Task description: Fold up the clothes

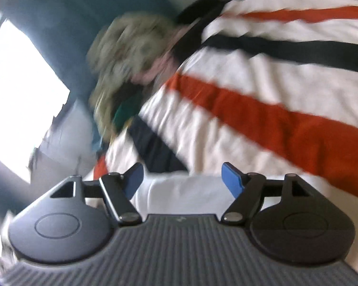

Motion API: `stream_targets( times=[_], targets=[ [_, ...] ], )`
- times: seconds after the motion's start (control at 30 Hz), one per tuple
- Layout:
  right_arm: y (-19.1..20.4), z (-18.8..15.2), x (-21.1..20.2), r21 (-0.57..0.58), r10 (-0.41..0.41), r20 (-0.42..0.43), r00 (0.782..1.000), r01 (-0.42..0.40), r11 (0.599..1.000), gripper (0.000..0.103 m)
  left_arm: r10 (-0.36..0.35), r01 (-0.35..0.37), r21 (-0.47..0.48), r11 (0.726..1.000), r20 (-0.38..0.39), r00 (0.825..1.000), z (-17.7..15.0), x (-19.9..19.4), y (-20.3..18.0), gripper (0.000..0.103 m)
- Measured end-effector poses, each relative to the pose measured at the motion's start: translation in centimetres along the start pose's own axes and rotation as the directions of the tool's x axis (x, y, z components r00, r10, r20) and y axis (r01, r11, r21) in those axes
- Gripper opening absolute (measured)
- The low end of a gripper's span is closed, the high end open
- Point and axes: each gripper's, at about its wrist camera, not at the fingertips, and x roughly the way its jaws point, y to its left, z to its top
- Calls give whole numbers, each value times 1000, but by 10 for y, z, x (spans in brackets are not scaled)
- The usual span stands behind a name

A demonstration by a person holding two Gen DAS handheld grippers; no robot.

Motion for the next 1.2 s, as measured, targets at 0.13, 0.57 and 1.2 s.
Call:
stream_targets(
  times=[0.13, 0.57, 1.2],
  targets=[
    [11, -7, 14, -161, -48, -49, 998, 39, 986, 74, -98, 99, 101, 990, -9, 995, -8, 20, -77, 80],
    [-5, -8, 35, -174, -18, -41, 999, 11, 985, 75, -220, 261, 230, 937, -190, 957, -107, 113, -148, 79],
    [40, -38, 43, -488, -15, -136, 991, -54, 871, 11, -245, 254, 45, 966, -137, 960, -94, 117, -88, 77]
  ],
)
